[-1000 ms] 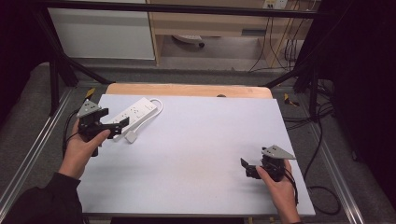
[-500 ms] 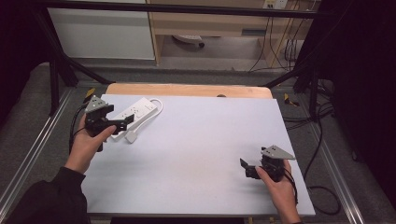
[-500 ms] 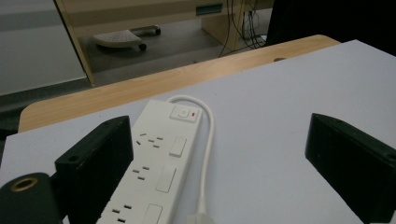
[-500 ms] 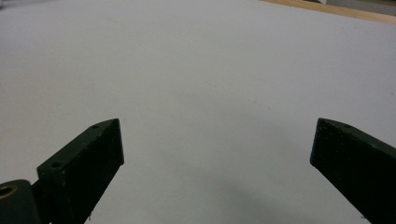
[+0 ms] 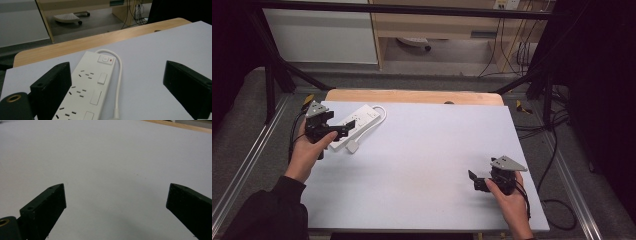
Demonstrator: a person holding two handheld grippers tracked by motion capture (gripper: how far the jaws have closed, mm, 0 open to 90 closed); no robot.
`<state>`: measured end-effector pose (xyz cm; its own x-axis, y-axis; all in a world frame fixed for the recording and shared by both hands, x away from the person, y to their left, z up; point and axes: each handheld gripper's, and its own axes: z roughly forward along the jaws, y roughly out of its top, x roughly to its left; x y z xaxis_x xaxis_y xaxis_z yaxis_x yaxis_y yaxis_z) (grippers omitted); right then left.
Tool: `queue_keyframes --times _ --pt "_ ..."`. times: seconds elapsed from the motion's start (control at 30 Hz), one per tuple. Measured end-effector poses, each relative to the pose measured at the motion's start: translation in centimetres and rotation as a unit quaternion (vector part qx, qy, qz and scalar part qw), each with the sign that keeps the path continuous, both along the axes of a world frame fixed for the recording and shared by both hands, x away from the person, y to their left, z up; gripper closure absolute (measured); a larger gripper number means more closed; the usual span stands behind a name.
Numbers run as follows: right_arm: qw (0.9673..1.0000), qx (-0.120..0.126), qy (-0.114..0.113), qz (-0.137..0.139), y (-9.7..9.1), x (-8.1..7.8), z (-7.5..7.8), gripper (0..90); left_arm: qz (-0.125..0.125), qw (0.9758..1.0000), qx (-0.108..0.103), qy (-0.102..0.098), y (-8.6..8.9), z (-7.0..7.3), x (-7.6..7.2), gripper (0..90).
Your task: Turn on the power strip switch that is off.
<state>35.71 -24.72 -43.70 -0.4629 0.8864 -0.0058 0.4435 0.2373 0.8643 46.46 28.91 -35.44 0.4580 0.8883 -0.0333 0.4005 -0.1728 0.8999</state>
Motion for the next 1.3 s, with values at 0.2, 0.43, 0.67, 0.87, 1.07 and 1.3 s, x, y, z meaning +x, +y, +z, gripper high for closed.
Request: queue_keyframes --times 0.2,0.43,0.67,0.87,1.07,1.3 --pt "1.0 0.0 -0.002 0.0 -0.1 0.0 0.0 3.2 0.006 1.0 0.0 0.004 0.2 -0.3 0.5 8.5" --pt "1.0 0.003 -0.001 0.001 0.0 0.0 0.0 3.1 0.019 0.9997 -0.001 0.012 0.9 -0.8 1.1 8.8" --pt "1.0 0.004 -0.003 -0.002 -0.1 0.0 0.1 3.1 0.034 0.9992 -0.01 0.016 1.6 -1.3 1.7 9.6" --pt "1.0 0.007 -0.004 -0.004 -0.3 -0.1 0.1 3.1 0.041 0.999 -0.013 0.015 1.8 -1.5 2.2 10.0" --pt "1.0 0.007 -0.004 -0.005 -0.3 -0.1 0.1 3.1 0.049 0.9987 -0.007 0.016 1.8 -1.6 2.7 10.2" --pt "0.9999 0.008 -0.004 -0.005 -0.3 -0.1 0.2 3.1 0.057 0.9982 -0.001 0.016 2.0 -1.9 3.3 11.0"
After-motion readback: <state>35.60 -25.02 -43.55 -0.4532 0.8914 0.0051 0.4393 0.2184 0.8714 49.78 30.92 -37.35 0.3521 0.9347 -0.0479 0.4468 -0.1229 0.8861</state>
